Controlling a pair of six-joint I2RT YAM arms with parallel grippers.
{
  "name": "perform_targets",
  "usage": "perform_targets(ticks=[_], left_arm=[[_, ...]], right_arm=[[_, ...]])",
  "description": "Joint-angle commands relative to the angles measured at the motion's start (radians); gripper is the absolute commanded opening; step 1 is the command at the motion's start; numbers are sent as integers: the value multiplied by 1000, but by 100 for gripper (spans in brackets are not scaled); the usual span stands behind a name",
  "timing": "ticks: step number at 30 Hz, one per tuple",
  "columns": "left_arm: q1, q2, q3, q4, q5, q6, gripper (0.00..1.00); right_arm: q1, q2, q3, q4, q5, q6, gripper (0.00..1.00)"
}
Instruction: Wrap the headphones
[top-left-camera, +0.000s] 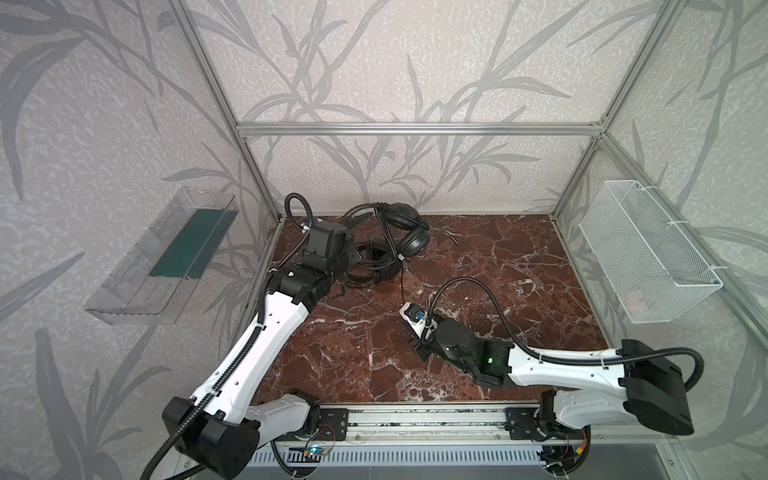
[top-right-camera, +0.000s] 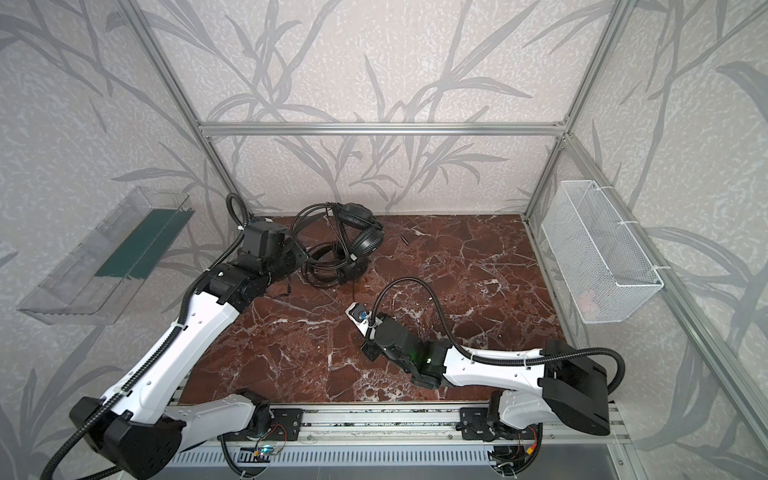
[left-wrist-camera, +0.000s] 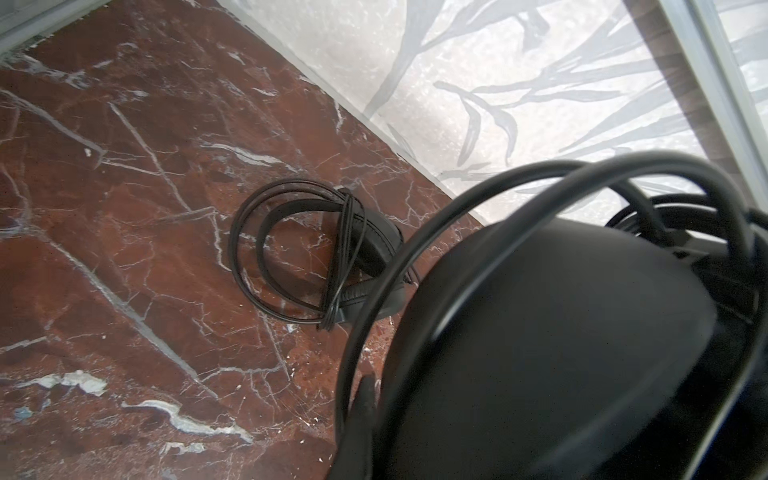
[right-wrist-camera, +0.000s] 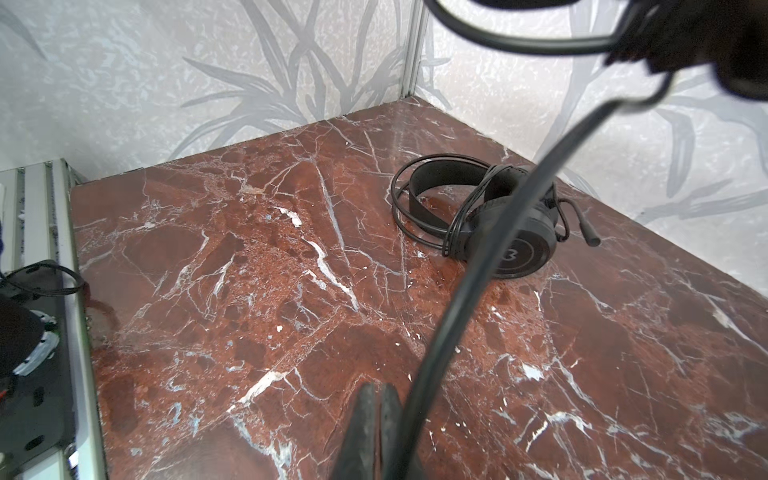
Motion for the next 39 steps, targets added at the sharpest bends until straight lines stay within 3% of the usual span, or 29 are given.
perform_targets(ticks=[1,8,12,19,25,30,39], left_arm=[[12,25,5,73,3,-30,0],[36,56,5,83,64,-67,0],[45,55,-3,81,45,-59,0],[97,96,-23,96,88,-78,0],[115,118,-31,106,120,-95,0],[113,115,-36,95,148,-100,0],[103,24,-140,30,174,-40,0]], right_arm=[[45,-18,20,-112,-4,5,0],[104,38,35,-144,-62,0,0],[135,2,36,-151,-48,-15,0],[184,-62,-20,-182,-149,24,0],[224,-69,-26,-216,-134,20,0],[232,-71,62,-271,-113,-53,0],[225,-73,173,-305,2,-295,0]])
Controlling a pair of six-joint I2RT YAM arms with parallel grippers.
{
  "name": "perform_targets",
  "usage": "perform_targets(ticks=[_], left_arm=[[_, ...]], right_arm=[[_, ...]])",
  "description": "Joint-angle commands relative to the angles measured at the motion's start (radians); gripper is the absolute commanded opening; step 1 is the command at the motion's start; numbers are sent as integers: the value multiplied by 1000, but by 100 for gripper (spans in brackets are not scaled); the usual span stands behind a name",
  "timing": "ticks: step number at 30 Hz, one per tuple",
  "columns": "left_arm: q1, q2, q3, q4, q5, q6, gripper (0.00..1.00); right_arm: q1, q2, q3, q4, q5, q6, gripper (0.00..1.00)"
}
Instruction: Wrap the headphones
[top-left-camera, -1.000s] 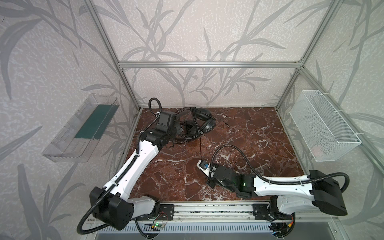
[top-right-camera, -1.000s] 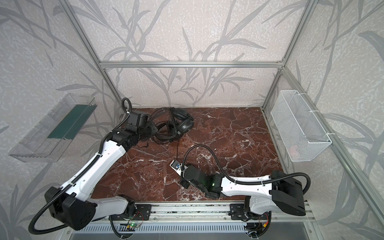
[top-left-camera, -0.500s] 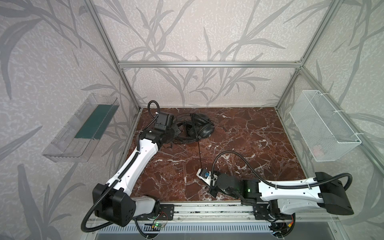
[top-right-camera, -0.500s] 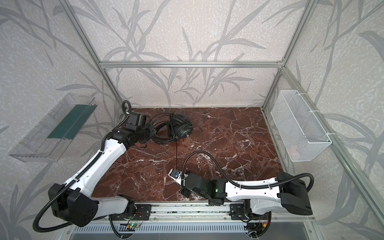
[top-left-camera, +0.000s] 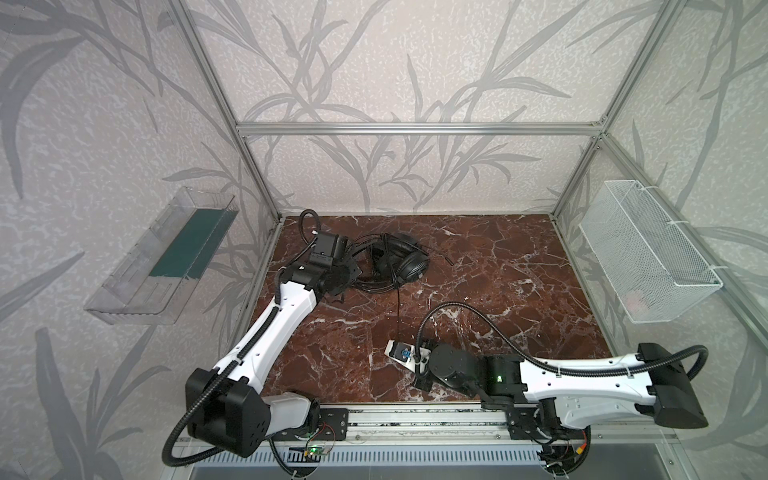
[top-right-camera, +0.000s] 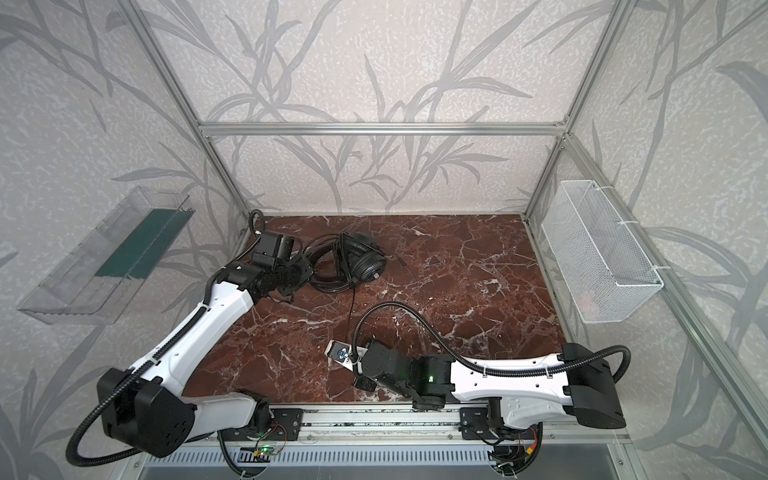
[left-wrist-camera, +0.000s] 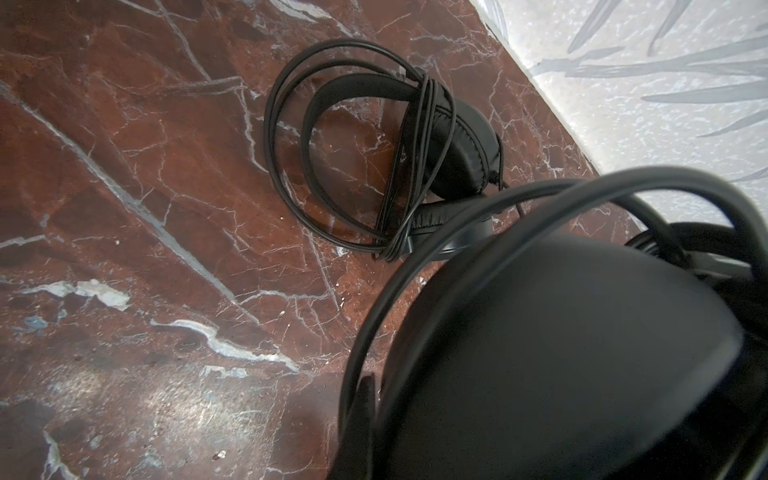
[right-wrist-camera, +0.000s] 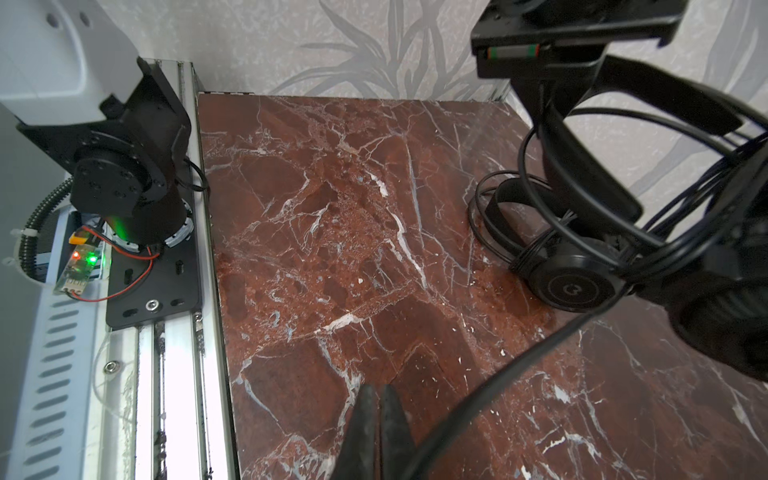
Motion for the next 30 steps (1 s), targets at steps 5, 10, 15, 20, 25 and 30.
perform_targets(ticks=[5,10,15,20,25,30], left_arm=[[5,-73,-46,65,-11,18,0],[-33,-87,-69,37,-30,74,0],[-72,-108,-86,9,-75,125,0],[-89,-118,-103,-12,-84,164,0],[-109,-129,-113,-25,-108,198,0],[-124,-134,-109,-34,-119,218,0]], right_arm=[[8,-14,97,-50,-5,-181,0],[-7,-14,144,-96,-7,-238,0],[-30,-17,184,-139,-27,-288,0],[-60,-28,210,-164,-69,-333,0],[-93,-30,238,-187,-95,-375,0],[-115,-24,271,-212,-111,-413,0]])
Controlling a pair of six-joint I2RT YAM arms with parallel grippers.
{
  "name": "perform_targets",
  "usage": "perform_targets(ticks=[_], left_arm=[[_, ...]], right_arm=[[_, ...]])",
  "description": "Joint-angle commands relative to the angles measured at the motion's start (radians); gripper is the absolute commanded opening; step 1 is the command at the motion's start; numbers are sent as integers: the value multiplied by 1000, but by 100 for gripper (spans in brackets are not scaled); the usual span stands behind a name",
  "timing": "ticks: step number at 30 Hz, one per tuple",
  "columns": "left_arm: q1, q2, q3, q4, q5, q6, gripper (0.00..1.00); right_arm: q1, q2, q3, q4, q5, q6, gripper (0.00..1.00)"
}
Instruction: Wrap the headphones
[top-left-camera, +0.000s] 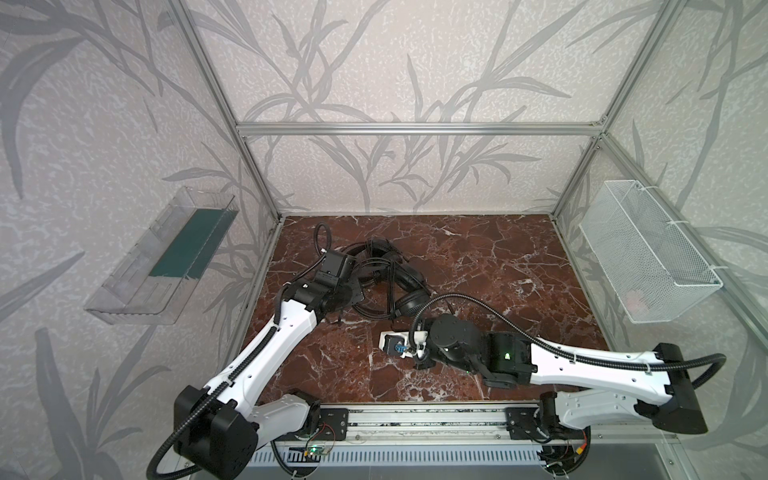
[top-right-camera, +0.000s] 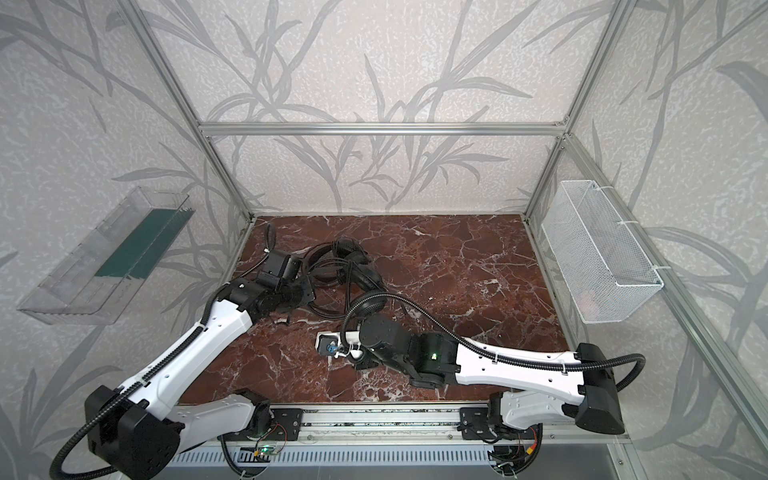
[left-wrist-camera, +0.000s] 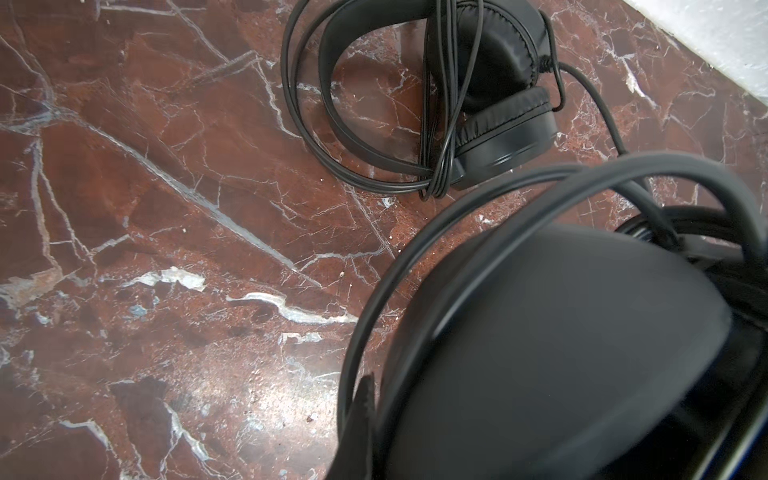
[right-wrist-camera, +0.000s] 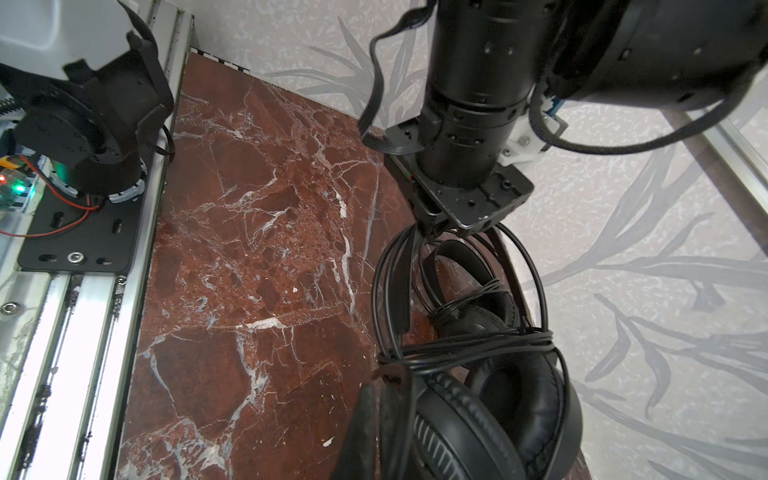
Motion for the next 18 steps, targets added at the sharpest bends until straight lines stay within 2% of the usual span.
perform_targets(ticks=[1,18], left_arm=[[-12,-37,6,32,-22,20,0],[-62,-70,-2,3,-67,89,0]], right_arm=[[-11,-19,56,-11,-27,-50,0],[-80,82,200,5,70,-274,0]])
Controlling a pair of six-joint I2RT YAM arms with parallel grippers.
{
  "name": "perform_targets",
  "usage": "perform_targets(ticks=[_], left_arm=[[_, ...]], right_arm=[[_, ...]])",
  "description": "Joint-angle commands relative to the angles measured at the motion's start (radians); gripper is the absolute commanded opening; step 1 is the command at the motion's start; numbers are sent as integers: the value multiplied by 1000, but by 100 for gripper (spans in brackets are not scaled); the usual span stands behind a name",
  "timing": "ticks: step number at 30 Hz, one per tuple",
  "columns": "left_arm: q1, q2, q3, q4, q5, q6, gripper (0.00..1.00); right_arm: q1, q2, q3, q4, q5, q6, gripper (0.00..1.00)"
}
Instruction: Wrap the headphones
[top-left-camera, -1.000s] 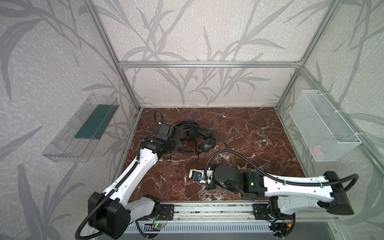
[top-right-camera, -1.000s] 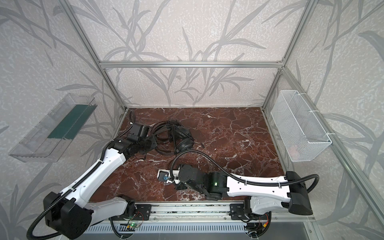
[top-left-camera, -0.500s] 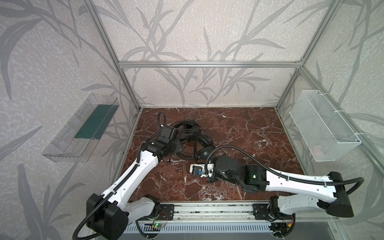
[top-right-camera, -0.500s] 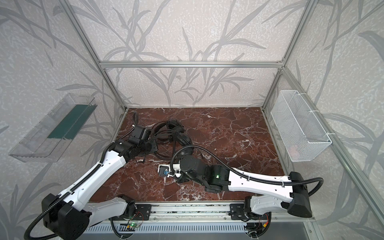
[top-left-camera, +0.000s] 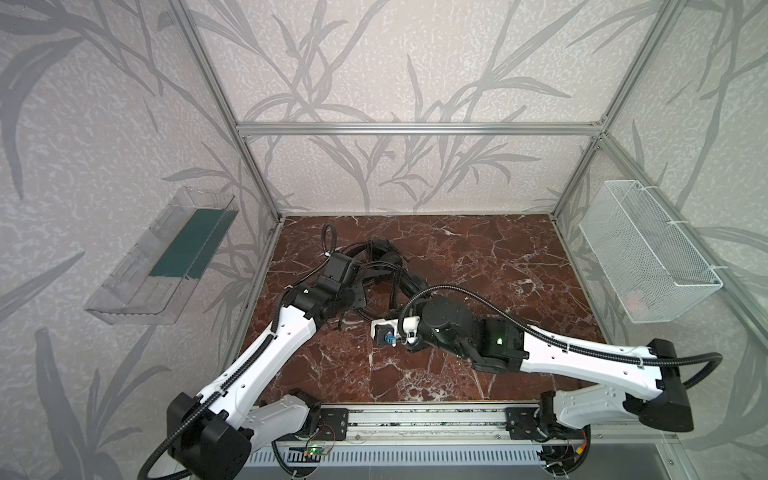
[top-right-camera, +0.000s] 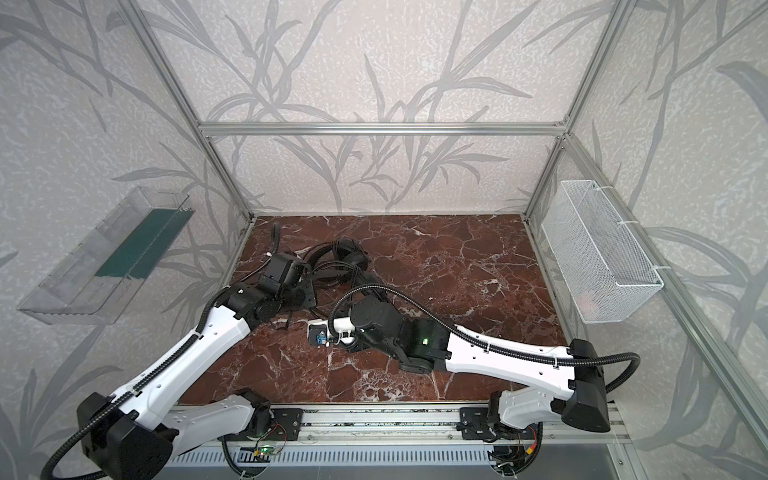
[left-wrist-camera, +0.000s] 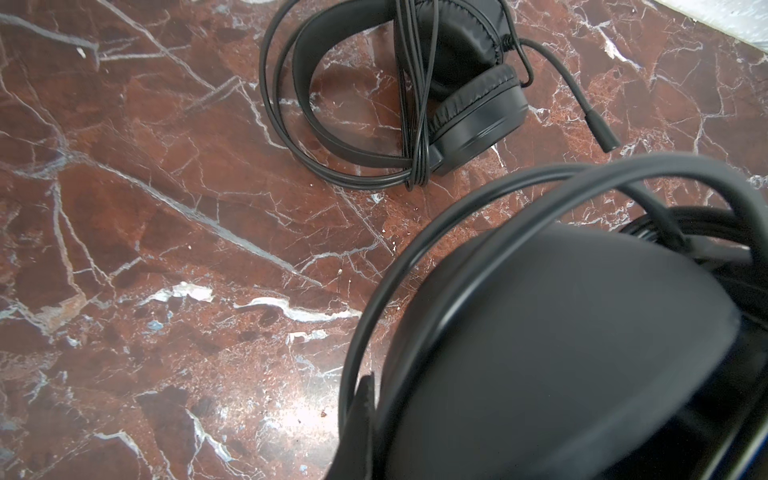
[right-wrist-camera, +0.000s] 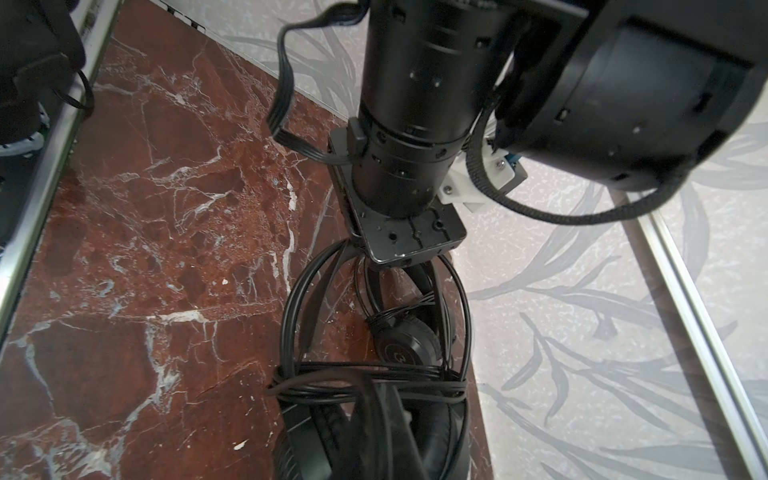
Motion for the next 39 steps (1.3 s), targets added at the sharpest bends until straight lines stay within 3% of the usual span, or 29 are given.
perform_targets(ticks=[1,21,28,39], left_arm=[[-7,-30,-3,20,-22,13,0],[-11,-7,-12,28,13,41,0],[-16,-21,-12,41,56,60,0],[-19,-91,-41,18,111,132,0]], right_arm=[[-24,-3,58,50,28,-68,0],[-150,128,116,388,182,-401,0],[-271,169,156,432,112,-365,0],[-359,197,194,410,14,-349,0]])
